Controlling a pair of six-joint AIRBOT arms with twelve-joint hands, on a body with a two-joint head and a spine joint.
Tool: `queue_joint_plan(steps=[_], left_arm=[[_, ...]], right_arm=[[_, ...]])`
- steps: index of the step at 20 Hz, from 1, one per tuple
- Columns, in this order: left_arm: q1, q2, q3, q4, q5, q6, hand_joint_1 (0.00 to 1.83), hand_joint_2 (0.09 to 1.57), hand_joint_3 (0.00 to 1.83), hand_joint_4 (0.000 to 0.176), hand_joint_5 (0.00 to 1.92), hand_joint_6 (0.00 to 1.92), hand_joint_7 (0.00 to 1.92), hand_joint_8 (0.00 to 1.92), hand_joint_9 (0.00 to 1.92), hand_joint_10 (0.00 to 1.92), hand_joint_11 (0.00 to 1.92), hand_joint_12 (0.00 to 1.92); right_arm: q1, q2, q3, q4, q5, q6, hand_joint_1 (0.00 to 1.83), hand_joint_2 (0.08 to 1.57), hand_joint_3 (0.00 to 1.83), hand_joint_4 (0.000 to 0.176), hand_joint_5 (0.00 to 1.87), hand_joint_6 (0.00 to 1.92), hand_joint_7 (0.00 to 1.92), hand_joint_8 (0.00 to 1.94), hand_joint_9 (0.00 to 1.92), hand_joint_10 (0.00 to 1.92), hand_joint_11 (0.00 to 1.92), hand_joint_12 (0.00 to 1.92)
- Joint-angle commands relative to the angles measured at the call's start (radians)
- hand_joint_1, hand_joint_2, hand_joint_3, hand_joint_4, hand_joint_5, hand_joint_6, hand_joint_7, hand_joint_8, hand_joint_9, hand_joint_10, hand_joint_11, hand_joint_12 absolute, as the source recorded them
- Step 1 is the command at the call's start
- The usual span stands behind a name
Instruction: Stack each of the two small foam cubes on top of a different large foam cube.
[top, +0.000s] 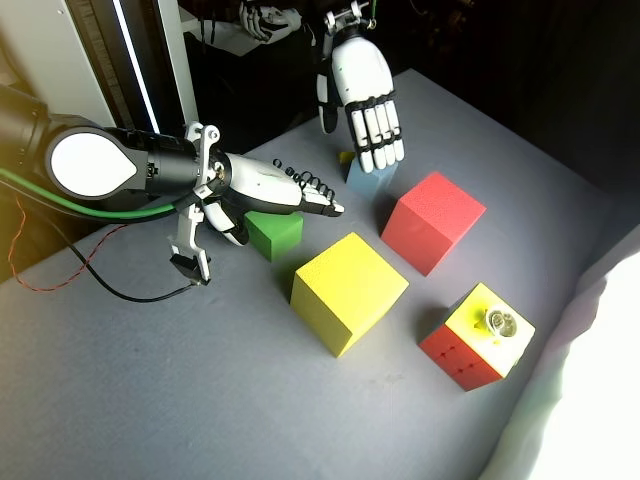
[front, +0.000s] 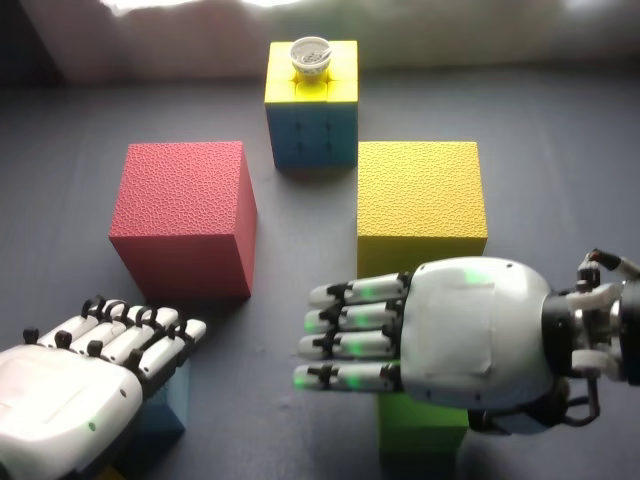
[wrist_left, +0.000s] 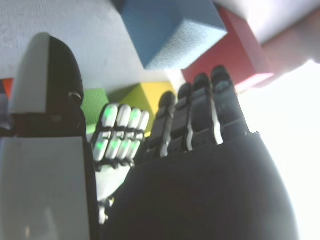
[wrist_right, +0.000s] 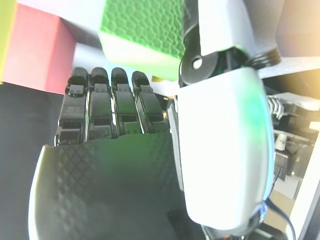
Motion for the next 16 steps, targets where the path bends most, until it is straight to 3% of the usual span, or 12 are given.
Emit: queue_joint_plan(steps=[1, 4, 7, 8, 16], left_arm=[[-0.002, -0.005, 0.007, 0.041, -0.079, 0.004, 1.20, 1.02, 0.01, 0.000, 0.00, 0.00, 0.00, 0.00, 0.00, 0.00, 0.00, 0.00], [-0.004, -0.031, 0.033, 0.037, -0.083, 0.004, 1.19, 1.03, 0.00, 0.000, 0.00, 0.00, 0.00, 0.00, 0.00, 0.00, 0.00, 0.00], [-0.013, -0.046, 0.061, 0.037, -0.084, 0.003, 1.18, 1.03, 0.00, 0.000, 0.00, 0.00, 0.00, 0.00, 0.00, 0.00, 0.00, 0.00], [-0.017, -0.050, 0.070, 0.037, -0.084, 0.003, 1.19, 1.03, 0.00, 0.000, 0.00, 0.00, 0.00, 0.00, 0.00, 0.00, 0.00, 0.00], [-0.036, -0.076, 0.090, 0.015, -0.084, 0.015, 1.19, 1.02, 0.00, 0.000, 0.00, 0.00, 0.00, 0.00, 0.00, 0.00, 0.00, 0.00]], right_arm=[[0.005, 0.006, -0.001, 0.022, 0.085, -0.014, 1.18, 0.92, 0.00, 0.000, 0.00, 0.00, 0.00, 0.00, 0.00, 0.00, 0.03, 0.02], [0.002, 0.006, -0.001, 0.081, 0.086, -0.076, 1.18, 0.92, 0.00, 0.000, 0.00, 0.00, 0.00, 0.00, 0.00, 0.00, 0.02, 0.02], [-0.001, 0.006, -0.001, 0.082, 0.087, -0.077, 1.25, 0.91, 0.00, 0.000, 0.00, 0.00, 0.00, 0.00, 0.00, 0.00, 0.03, 0.03], [-0.004, 0.006, -0.001, 0.082, 0.087, -0.077, 1.19, 0.92, 0.00, 0.000, 0.00, 0.00, 0.00, 0.00, 0.00, 0.00, 0.02, 0.03], [-0.015, 0.006, -0.001, 0.084, 0.087, -0.077, 1.17, 0.92, 0.00, 0.000, 0.00, 0.00, 0.00, 0.00, 0.00, 0.00, 0.01, 0.04]])
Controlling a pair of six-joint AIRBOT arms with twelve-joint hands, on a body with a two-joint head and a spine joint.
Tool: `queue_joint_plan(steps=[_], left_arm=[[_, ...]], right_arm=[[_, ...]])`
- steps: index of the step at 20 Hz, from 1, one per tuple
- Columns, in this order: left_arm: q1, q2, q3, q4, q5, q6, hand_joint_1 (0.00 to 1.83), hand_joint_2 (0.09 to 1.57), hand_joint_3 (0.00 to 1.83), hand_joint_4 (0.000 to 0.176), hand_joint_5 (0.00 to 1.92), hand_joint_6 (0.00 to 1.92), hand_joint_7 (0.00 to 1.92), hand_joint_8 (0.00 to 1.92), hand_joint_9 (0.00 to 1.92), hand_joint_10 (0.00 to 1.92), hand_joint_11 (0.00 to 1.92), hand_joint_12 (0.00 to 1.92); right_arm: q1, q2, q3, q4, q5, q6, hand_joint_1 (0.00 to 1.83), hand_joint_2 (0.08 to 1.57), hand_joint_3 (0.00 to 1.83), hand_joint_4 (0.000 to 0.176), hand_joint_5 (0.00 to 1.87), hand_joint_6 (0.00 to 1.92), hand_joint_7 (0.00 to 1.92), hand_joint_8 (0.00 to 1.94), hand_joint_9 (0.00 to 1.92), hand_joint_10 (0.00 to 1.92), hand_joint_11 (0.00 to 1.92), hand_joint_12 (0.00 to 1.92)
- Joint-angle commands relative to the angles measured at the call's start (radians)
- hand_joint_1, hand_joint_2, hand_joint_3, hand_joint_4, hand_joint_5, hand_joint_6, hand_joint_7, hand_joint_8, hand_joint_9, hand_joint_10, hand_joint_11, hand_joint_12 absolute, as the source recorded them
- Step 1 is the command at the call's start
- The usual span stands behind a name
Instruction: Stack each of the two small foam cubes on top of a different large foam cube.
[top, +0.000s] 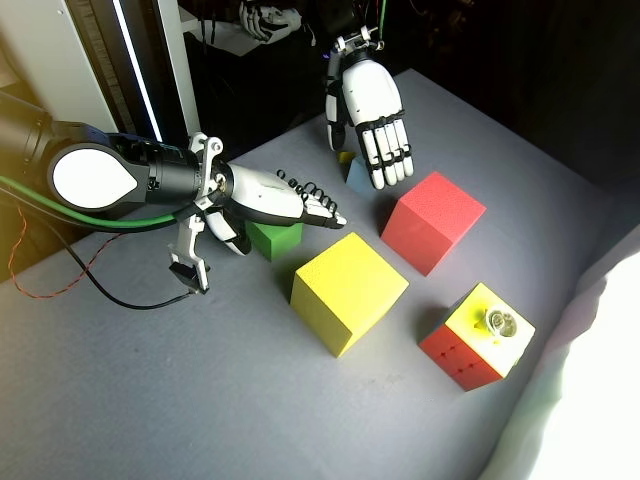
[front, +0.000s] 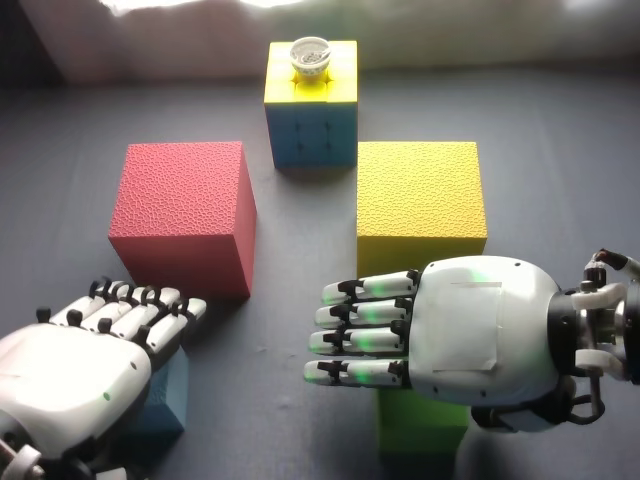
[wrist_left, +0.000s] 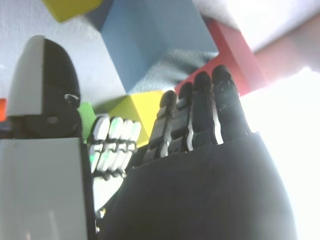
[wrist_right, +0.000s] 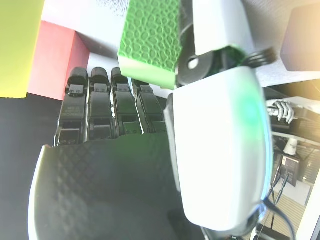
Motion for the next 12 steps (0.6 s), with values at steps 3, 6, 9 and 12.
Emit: queue_joint_plan(steps=[3, 6, 9, 12], left_arm=[[-0.006, -0.012, 0.010, 0.036, -0.079, 0.003, 1.21, 1.02, 0.00, 0.000, 0.00, 0.00, 0.00, 0.00, 0.00, 0.00, 0.00, 0.00], [-0.007, -0.024, 0.025, 0.031, -0.079, 0.007, 1.19, 1.04, 0.00, 0.000, 0.00, 0.00, 0.00, 0.00, 0.00, 0.00, 0.00, 0.00], [-0.013, -0.032, 0.039, 0.030, -0.072, 0.010, 1.17, 1.05, 0.01, 0.000, 0.00, 0.00, 0.00, 0.00, 0.00, 0.00, 0.00, 0.00], [-0.021, -0.040, 0.050, 0.019, -0.069, 0.020, 1.22, 1.02, 0.00, 0.000, 0.00, 0.00, 0.00, 0.00, 0.00, 0.00, 0.00, 0.00]], right_arm=[[0.001, 0.007, -0.004, 0.013, 0.094, -0.003, 1.19, 0.93, 0.00, 0.000, 0.00, 0.00, 0.00, 0.00, 0.00, 0.00, 0.00, 0.05], [0.001, 0.007, -0.004, 0.013, 0.095, -0.003, 1.19, 0.94, 0.00, 0.000, 0.00, 0.00, 0.00, 0.00, 0.00, 0.00, 0.00, 0.05], [0.001, 0.007, -0.004, 0.013, 0.095, -0.003, 1.17, 0.94, 0.01, 0.000, 0.00, 0.00, 0.00, 0.00, 0.00, 0.00, 0.00, 0.05], [0.000, 0.007, -0.004, 0.013, 0.095, -0.003, 1.18, 0.97, 0.01, 0.000, 0.00, 0.00, 0.00, 0.00, 0.00, 0.00, 0.00, 0.04]])
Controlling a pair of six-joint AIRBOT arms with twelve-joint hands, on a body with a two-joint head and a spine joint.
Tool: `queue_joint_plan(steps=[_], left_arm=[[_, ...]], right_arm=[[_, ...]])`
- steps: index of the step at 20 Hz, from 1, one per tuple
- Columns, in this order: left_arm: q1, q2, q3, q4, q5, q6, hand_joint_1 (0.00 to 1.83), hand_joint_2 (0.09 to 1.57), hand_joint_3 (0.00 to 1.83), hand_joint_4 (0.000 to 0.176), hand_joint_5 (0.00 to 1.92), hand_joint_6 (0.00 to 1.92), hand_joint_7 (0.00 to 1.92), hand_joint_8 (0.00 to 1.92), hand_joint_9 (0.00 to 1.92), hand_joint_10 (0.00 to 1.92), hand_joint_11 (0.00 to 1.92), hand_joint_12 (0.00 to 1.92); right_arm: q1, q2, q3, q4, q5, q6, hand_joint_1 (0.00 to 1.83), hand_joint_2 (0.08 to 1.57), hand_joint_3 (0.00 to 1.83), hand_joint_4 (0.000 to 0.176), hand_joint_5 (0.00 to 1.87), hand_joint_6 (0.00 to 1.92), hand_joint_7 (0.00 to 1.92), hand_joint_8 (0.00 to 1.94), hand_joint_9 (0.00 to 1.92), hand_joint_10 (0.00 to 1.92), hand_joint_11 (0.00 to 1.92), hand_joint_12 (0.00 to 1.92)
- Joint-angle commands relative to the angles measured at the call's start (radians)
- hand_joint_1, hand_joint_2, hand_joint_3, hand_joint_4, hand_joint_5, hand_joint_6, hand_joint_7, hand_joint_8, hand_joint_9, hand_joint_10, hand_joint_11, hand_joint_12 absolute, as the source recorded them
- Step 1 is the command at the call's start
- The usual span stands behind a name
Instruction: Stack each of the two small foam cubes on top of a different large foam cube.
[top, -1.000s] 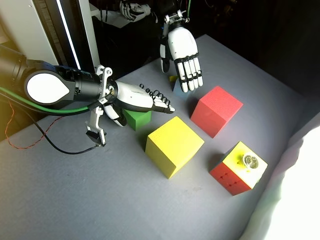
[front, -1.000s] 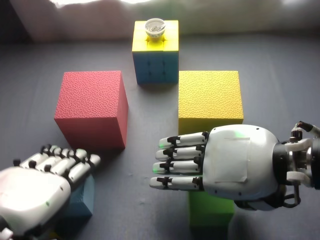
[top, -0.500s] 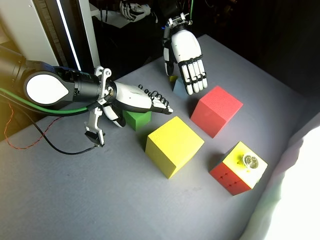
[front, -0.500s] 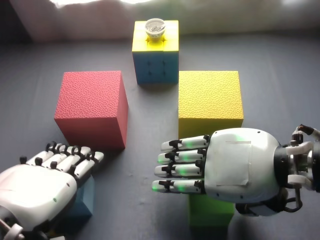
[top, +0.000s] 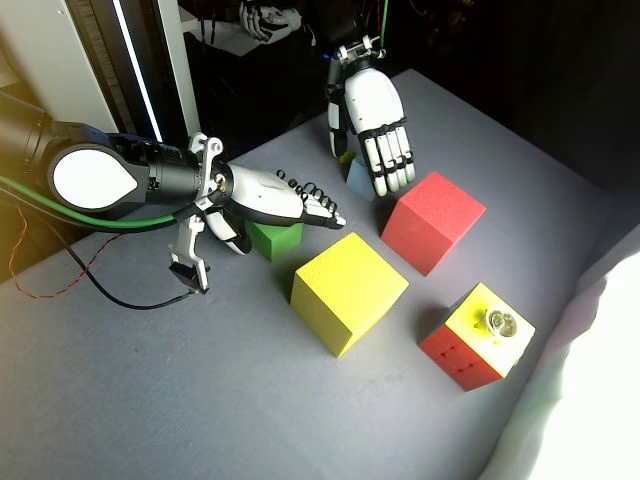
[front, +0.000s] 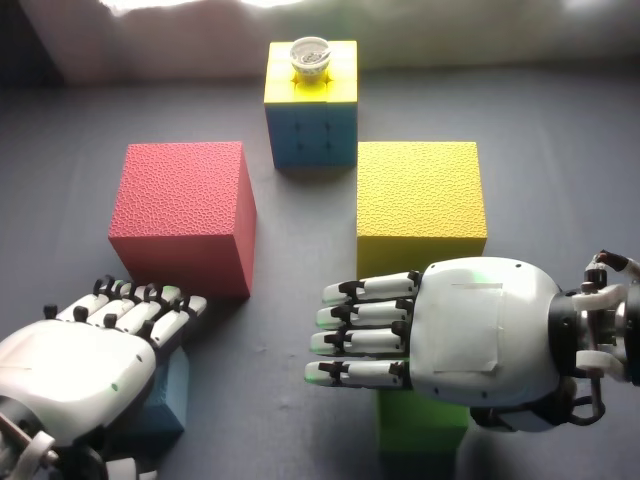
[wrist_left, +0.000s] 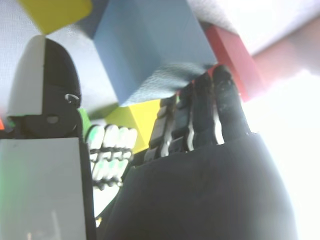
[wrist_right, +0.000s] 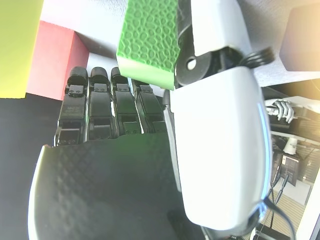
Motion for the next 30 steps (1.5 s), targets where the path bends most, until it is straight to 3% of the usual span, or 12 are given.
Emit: queue_joint_plan(steps=[1, 18, 19, 20, 21, 22, 23, 24, 26, 27, 29, 30], left_arm=[[-0.007, 0.001, 0.004, 0.041, -0.076, 0.007, 1.22, 1.02, 0.00, 0.000, 0.00, 0.00, 0.00, 0.00, 0.00, 0.00, 0.00, 0.00], [-0.019, -0.017, 0.034, 0.029, -0.064, 0.020, 1.22, 1.01, 0.00, 0.000, 0.00, 0.00, 0.00, 0.00, 0.00, 0.00, 0.00, 0.00], [-0.020, -0.018, 0.035, 0.029, -0.064, 0.022, 1.23, 1.01, 0.00, 0.000, 0.00, 0.00, 0.00, 0.00, 0.00, 0.00, 0.06, 0.03], [-0.022, -0.019, 0.035, 0.028, -0.064, 0.023, 1.22, 1.02, 0.00, 0.000, 0.03, 0.01, 0.02, 0.01, 0.02, 0.01, 0.09, 0.05], [-0.024, -0.020, 0.035, 0.026, -0.063, 0.026, 1.26, 1.05, 0.00, 0.000, 0.10, 0.01, 0.14, 0.01, 0.16, 0.02, 0.02, 0.50], [-0.025, -0.021, 0.035, 0.025, -0.062, 0.027, 1.30, 1.04, 0.00, 0.000, 0.19, 0.01, 0.28, 0.00, 0.31, 0.02, 0.01, 0.82], [-0.027, -0.022, 0.035, 0.023, -0.062, 0.030, 1.32, 1.07, 0.00, 0.000, 0.28, 0.02, 0.40, 0.01, 0.45, 0.04, 0.05, 0.95], [-0.029, -0.023, 0.035, 0.021, -0.062, 0.034, 1.34, 1.09, 0.00, 0.000, 0.41, 0.03, 0.54, 0.02, 0.59, 0.05, 0.14, 1.00], [-0.032, -0.024, 0.035, 0.017, -0.062, 0.039, 1.33, 1.12, 0.00, 0.000, 0.47, 0.02, 0.61, 0.02, 0.66, 0.05, 0.17, 1.03], [-0.033, -0.024, 0.035, 0.016, -0.062, 0.042, 1.30, 1.16, 0.00, 0.000, 0.62, 0.03, 0.78, 0.05, 0.81, 0.11, 0.30, 1.07], [-0.034, -0.024, 0.036, 0.015, -0.062, 0.042, 1.29, 1.18, 0.00, 0.000, 0.66, 0.01, 0.84, 0.05, 0.84, 0.18, 0.36, 1.11], [-0.035, -0.024, 0.036, 0.015, -0.062, 0.042, 1.35, 1.26, 0.00, 0.000, 0.55, 1.04, 0.74, 1.34, 0.72, 1.57, 0.49, 1.38]], right_arm=[[0.003, 0.007, -0.004, 0.012, 0.095, -0.003, 1.21, 0.95, 0.00, 0.000, 0.00, 0.00, 0.00, 0.00, 0.00, 0.00, 0.01, 0.05], [-0.004, 0.007, -0.004, 0.012, 0.097, -0.003, 1.26, 0.99, 0.00, 0.000, 0.00, 0.00, 0.00, 0.00, 0.00, 0.00, 0.01, 0.01], [-0.004, 0.007, -0.004, 0.012, 0.097, -0.003, 1.27, 0.98, 0.00, 0.000, 0.00, 0.00, 0.00, 0.00, 0.00, 0.00, 0.05, 0.03], [-0.004, 0.007, -0.004, 0.012, 0.097, -0.003, 1.23, 0.98, 0.00, 0.000, 0.03, 0.00, 0.00, 0.00, 0.01, 0.00, 0.01, 0.28], [-0.004, 0.007, -0.004, 0.012, 0.097, -0.003, 1.27, 0.97, 0.00, 0.000, 0.12, 0.00, 0.07, 0.00, 0.09, 0.01, 0.00, 0.51], [-0.004, 0.007, -0.004, 0.012, 0.097, -0.003, 1.24, 0.98, 0.00, 0.000, 0.18, 0.01, 0.14, 0.01, 0.17, 0.02, 0.00, 0.70], [-0.004, 0.007, -0.004, 0.012, 0.097, -0.003, 1.23, 1.02, 0.00, 0.000, 0.31, 0.02, 0.32, 0.01, 0.33, 0.04, 0.00, 0.96], [-0.005, 0.007, -0.004, 0.012, 0.097, -0.003, 1.25, 1.02, 0.00, 0.000, 0.46, 0.02, 0.50, 0.02, 0.51, 0.05, 0.08, 1.08], [-0.005, 0.007, -0.004, 0.012, 0.097, -0.003, 1.26, 1.04, 0.00, 0.000, 0.53, 0.01, 0.59, 0.01, 0.60, 0.04, 0.11, 1.11], [-0.006, 0.007, -0.004, 0.012, 0.097, -0.003, 1.26, 1.05, 0.00, 0.000, 0.73, 0.02, 0.79, 0.01, 0.77, 0.04, 0.30, 1.10], [-0.006, 0.007, -0.004, 0.012, 0.099, -0.003, 1.24, 1.06, 0.00, 0.000, 0.78, 0.02, 0.84, 0.01, 0.83, 0.04, 0.36, 1.09], [-0.007, 0.007, -0.005, 0.012, 0.103, -0.003, 1.23, 1.09, 0.00, 0.000, 0.91, 0.82, 1.09, 0.59, 1.01, 0.02, 0.47, 1.19]])
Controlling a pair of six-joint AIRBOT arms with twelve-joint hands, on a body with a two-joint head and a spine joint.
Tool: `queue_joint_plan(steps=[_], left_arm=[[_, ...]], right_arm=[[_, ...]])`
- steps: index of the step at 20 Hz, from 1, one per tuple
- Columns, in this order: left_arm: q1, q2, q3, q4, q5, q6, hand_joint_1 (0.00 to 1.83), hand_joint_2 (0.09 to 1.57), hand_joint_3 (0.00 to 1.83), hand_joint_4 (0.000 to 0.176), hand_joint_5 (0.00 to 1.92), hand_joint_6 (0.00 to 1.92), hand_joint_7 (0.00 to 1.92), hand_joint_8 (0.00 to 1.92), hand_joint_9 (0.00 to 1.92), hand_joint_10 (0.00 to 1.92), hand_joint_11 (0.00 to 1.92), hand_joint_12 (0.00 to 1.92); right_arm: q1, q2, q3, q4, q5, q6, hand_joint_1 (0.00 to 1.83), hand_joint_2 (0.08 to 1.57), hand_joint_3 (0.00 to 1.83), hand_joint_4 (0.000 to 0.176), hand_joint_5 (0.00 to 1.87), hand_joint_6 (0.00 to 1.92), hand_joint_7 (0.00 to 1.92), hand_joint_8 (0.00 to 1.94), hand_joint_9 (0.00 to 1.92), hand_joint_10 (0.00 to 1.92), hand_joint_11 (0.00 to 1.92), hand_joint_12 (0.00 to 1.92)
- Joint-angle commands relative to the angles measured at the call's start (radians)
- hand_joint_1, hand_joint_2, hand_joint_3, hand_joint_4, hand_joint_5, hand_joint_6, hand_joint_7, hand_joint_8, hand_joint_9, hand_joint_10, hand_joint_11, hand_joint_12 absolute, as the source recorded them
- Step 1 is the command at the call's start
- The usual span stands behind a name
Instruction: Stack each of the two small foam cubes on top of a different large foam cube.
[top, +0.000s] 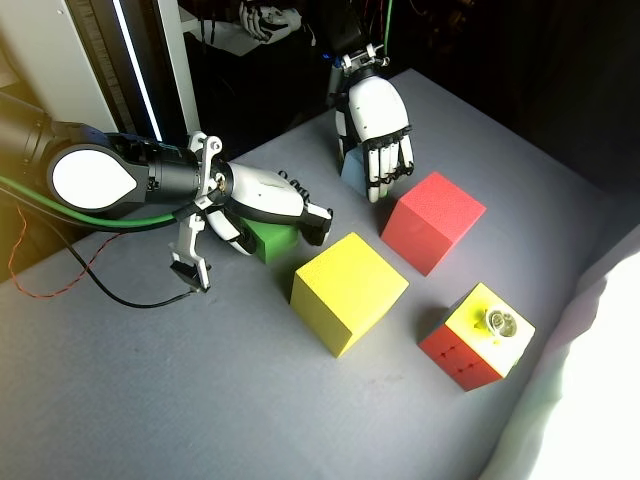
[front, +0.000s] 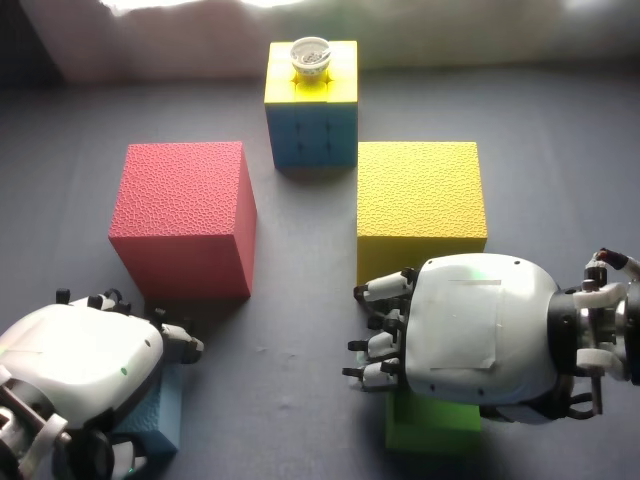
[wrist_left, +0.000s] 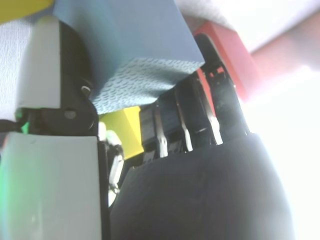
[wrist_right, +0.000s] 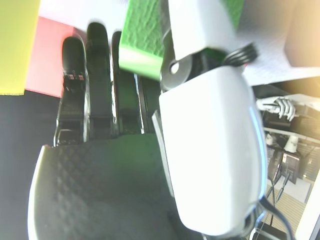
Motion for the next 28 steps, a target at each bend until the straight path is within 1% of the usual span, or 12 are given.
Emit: queue_joint_plan(steps=[1, 2, 3, 4, 7, 8, 9, 14, 17, 22, 26, 28], left_arm=[[-0.007, 0.004, 0.002, 0.035, -0.061, 0.005, 1.33, 1.27, 0.00, 0.000, 0.53, 1.24, 0.73, 1.43, 0.69, 1.67, 0.51, 1.45], [-0.010, 0.005, 0.001, 0.035, -0.059, 0.005, 1.34, 1.26, 0.00, 0.000, 0.60, 1.20, 0.77, 1.41, 0.69, 1.68, 0.56, 1.54], [-0.013, 0.007, 0.000, 0.035, -0.057, 0.005, 1.34, 1.25, 0.00, 0.000, 0.67, 1.15, 0.76, 1.41, 0.67, 1.67, 0.62, 1.57], [-0.019, 0.009, -0.002, 0.035, -0.054, 0.009, 1.34, 1.24, 0.00, 0.000, 0.73, 1.11, 0.75, 1.42, 0.67, 1.64, 0.63, 1.56], [-0.042, 0.029, -0.015, 0.025, -0.032, 0.024, 1.34, 1.23, 0.00, 0.000, 0.79, 1.07, 0.74, 1.43, 0.66, 1.64, 0.60, 1.57], [-0.051, 0.037, -0.021, 0.018, -0.031, 0.039, 1.24, 1.21, 0.00, 0.000, 0.85, 1.02, 0.79, 1.48, 0.66, 1.46, 0.60, 1.58], [-0.060, 0.047, -0.030, 0.007, -0.030, 0.055, 1.32, 1.22, 0.00, 0.000, 0.81, 1.03, 0.76, 1.43, 0.65, 1.60, 0.59, 1.60], [-0.125, 0.111, -0.072, -0.039, 0.006, 0.124, 1.34, 1.23, 0.00, 0.000, 0.80, 1.05, 0.75, 1.44, 0.65, 1.62, 0.58, 1.61], [-0.162, 0.150, -0.106, -0.075, 0.017, 0.168, 1.34, 1.23, 0.00, 0.000, 0.77, 1.10, 0.74, 1.45, 0.64, 1.63, 0.54, 1.63], [-0.245, 0.207, -0.147, -0.134, 0.071, 0.260, 1.34, 1.23, 0.00, 0.000, 0.74, 1.13, 0.76, 1.43, 0.66, 1.60, 0.56, 1.60], [-0.292, 0.221, -0.156, -0.148, 0.073, 0.282, 1.35, 1.21, 0.00, 0.000, 0.79, 1.06, 0.80, 1.34, 0.69, 1.57, 0.60, 1.55], [-0.315, 0.225, -0.154, -0.148, 0.077, 0.293, 1.34, 1.22, 0.00, 0.000, 0.79, 1.06, 0.78, 1.38, 0.67, 1.60, 0.60, 1.57]], right_arm=[[-0.004, 0.008, -0.005, 0.007, 0.076, -0.003, 1.22, 1.11, 0.00, 0.000, 0.90, 1.04, 1.06, 0.81, 1.07, 0.02, 0.48, 1.22], [-0.004, 0.010, -0.008, 0.007, 0.086, -0.002, 1.23, 1.09, 0.00, 0.024, 0.98, 0.99, 1.09, 0.79, 1.15, 0.05, 0.54, 1.25], [-0.004, 0.013, -0.010, 0.007, 0.095, 0.001, 1.23, 1.08, 0.00, 0.022, 1.01, 0.92, 1.12, 0.78, 1.23, 0.08, 0.57, 1.27], [-0.002, 0.019, -0.016, 0.007, 0.108, 0.003, 1.23, 1.09, 0.00, 0.010, 0.99, 0.93, 1.11, 0.83, 1.25, 0.10, 0.56, 1.31], [0.026, 0.041, -0.040, 0.007, 0.125, 0.024, 1.24, 1.08, 0.00, 0.000, 1.00, 0.88, 1.13, 0.83, 1.26, 0.13, 0.59, 1.30], [0.037, 0.049, -0.046, 0.006, 0.125, 0.037, 1.23, 1.08, 0.00, 0.000, 1.01, 0.87, 1.12, 0.84, 1.25, 0.13, 0.58, 1.29], [0.050, 0.054, -0.048, -0.005, 0.124, 0.064, 1.23, 1.09, 0.00, 0.002, 0.99, 0.90, 1.11, 0.85, 1.25, 0.14, 0.59, 1.28], [0.167, 0.096, -0.049, -0.291, 0.119, 0.414, 1.23, 1.09, 0.00, 0.010, 0.97, 0.95, 1.09, 0.85, 1.23, 0.15, 0.60, 1.28], [0.256, 0.122, -0.047, -0.553, 0.135, 0.668, 1.23, 1.09, 0.00, 0.009, 0.98, 0.97, 1.12, 0.80, 1.25, 0.17, 0.68, 1.23], [0.370, 0.135, -0.004, -0.771, 0.216, 0.909, 1.23, 1.08, 0.00, 0.022, 1.01, 0.91, 1.12, 0.78, 1.23, 0.16, 0.61, 1.25], [0.395, 0.115, 0.046, -0.874, 0.283, 0.837, 1.23, 1.07, 0.00, 0.024, 1.03, 0.87, 1.12, 0.79, 1.25, 0.15, 0.66, 1.21], [0.388, 0.085, 0.104, -0.882, 0.310, 0.847, 1.23, 1.08, 0.00, 0.027, 1.03, 0.88, 1.12, 0.79, 1.25, 0.15, 0.66, 1.22]])
